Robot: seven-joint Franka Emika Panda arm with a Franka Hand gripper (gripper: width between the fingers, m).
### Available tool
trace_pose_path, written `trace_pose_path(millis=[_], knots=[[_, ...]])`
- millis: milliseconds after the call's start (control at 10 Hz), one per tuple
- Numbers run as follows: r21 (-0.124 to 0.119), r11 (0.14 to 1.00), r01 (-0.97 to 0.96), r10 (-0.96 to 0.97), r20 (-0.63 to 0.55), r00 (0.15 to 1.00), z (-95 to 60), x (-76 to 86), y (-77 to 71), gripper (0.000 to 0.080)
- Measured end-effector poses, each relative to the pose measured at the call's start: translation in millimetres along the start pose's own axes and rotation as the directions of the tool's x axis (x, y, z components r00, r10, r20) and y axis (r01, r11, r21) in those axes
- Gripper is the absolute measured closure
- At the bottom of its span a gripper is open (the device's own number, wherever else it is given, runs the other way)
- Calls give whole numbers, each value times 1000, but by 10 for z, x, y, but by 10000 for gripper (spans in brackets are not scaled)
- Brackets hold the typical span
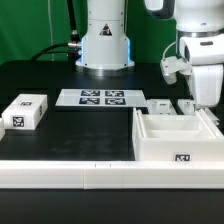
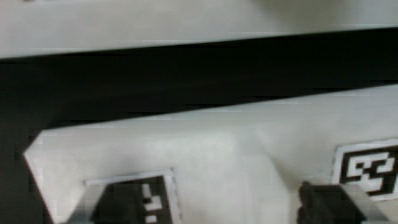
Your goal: Assemble cabinet
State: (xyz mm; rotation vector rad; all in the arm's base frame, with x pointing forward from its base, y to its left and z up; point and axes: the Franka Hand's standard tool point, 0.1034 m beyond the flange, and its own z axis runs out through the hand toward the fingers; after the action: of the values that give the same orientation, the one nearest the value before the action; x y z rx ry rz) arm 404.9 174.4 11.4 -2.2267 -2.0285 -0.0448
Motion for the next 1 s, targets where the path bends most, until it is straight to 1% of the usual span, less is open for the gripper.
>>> trace_pose_path(millis=[100, 200, 700, 900, 1000], knots=[[1, 1000, 0, 0, 0, 1000, 1, -1, -2, 615], [-6, 1000, 1, -1, -2, 1000, -16, 7, 16, 730], [-10, 1000, 1, -1, -3, 1000, -27, 10, 25, 729], [-22, 1000, -12, 13, 25, 1000, -253, -22, 64, 729], [-26, 1000, -13, 14, 40, 999, -361, -63, 85, 729]])
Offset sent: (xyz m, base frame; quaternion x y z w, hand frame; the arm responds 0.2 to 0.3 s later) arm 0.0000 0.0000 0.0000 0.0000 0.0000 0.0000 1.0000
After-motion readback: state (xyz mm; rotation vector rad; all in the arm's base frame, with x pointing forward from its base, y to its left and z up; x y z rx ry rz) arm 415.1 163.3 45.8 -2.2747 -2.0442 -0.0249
